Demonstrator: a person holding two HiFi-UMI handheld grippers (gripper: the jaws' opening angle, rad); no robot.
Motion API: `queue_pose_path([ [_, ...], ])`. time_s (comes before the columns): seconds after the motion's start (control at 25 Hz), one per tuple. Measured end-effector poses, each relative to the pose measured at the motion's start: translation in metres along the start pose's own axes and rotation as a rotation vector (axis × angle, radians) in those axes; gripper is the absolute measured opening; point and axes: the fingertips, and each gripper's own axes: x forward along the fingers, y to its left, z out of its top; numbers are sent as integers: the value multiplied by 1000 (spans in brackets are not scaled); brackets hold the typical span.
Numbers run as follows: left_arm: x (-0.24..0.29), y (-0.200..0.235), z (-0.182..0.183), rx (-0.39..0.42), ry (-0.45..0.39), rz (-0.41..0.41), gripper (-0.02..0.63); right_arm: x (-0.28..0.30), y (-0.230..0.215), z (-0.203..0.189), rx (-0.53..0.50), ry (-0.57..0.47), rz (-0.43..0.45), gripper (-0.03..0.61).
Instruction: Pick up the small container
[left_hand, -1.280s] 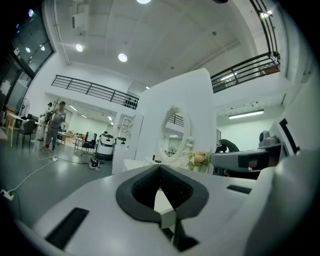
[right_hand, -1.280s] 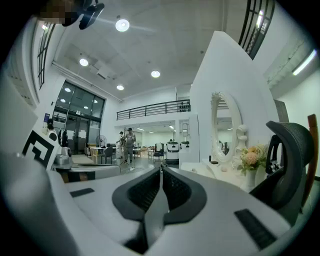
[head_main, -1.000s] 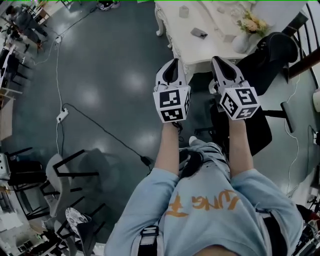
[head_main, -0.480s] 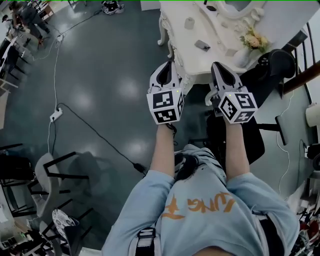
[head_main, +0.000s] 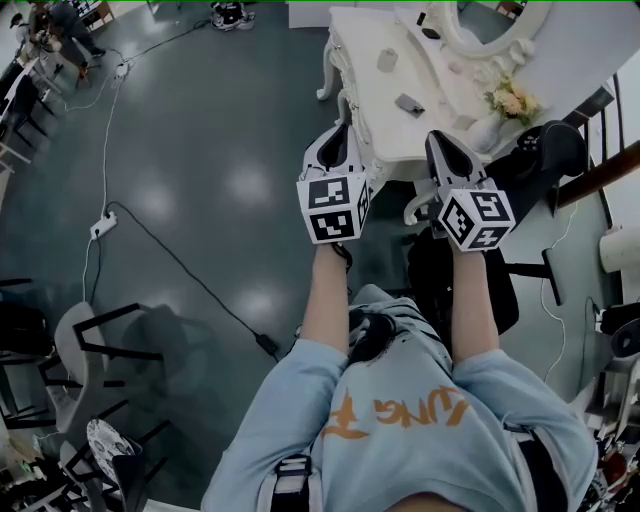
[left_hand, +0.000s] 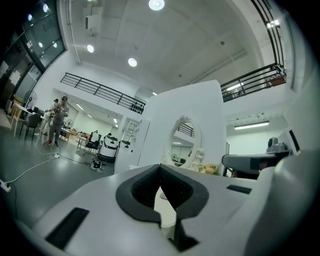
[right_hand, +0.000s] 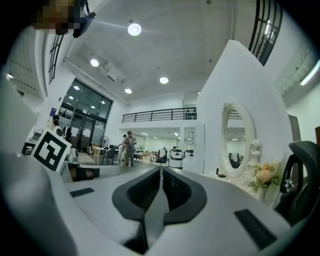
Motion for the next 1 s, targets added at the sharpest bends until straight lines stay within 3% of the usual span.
queue_pose_path([
  [0.6, 31, -12, -15, -49, 46, -86, 21, 5, -23, -6, -26, 41, -49, 37],
  [1.0, 52, 22, 3, 28, 27, -11, 21, 63, -24, -5, 51, -20, 38, 37],
])
